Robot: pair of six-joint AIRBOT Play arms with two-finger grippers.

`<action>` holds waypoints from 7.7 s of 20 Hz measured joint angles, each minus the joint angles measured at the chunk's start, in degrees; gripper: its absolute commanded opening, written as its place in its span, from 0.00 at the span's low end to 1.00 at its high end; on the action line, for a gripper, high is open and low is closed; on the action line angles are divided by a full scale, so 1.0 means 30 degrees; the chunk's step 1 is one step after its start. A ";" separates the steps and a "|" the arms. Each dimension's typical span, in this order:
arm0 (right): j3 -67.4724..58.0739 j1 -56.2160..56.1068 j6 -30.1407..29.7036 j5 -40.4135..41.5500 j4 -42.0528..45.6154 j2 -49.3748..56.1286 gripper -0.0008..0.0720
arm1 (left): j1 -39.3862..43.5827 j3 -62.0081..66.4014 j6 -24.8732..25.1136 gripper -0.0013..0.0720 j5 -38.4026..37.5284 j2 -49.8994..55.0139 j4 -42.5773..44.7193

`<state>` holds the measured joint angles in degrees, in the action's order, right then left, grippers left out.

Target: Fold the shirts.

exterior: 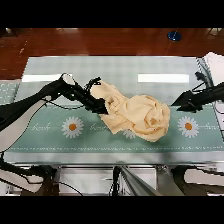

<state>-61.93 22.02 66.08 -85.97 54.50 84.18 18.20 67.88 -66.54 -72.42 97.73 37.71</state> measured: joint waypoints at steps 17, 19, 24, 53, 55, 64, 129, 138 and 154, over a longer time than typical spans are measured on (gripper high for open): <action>-0.3220 -0.1552 0.0481 0.2521 -0.0095 -0.5122 0.04 | -0.3650 0.3592 0.0758 0.05 -0.1166 -0.5020 0.0087; -0.4976 -0.0845 0.0678 0.2477 -0.0146 -0.6739 0.04 | -0.4845 0.5158 0.0780 0.05 -0.1333 -0.7096 -0.0022; -0.8765 -0.0182 0.1494 0.3264 -0.0386 -1.0193 0.04 | -0.6615 0.8648 0.0838 0.05 -0.1013 -1.2109 0.0036; -0.0947 -0.4320 0.6135 -0.0685 0.6885 -1.0848 0.04 | -0.5785 -0.5217 -0.4357 0.05 0.0342 -2.0342 0.5209; -0.0539 -0.4838 0.6156 0.2135 0.6900 -0.9194 0.04 | -0.5559 -0.6098 -0.3213 0.05 0.2623 -1.8812 0.5231; -0.0138 -0.5348 0.6827 0.9894 0.6404 -0.3956 0.05 | -0.5319 -0.7009 0.0189 0.06 0.9347 -1.2284 0.5435; -0.3898 0.0976 0.5413 0.7497 1.0695 -0.3585 0.69 | -0.4175 -1.5140 -0.1107 0.06 0.7708 -1.0229 -0.0707; -0.3898 0.2040 0.2106 0.6156 0.6353 -0.0627 0.84 | -0.4153 -1.4972 0.0306 0.06 0.4634 -1.1715 -0.0736; -0.3905 0.2251 -0.1319 0.4772 -0.1129 0.5246 0.81 | -0.4153 -1.4972 0.0437 0.06 0.3832 -1.2058 -0.0882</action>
<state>-73.65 28.77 62.13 -71.66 51.11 99.92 5.74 22.96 -65.23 -60.93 61.56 35.07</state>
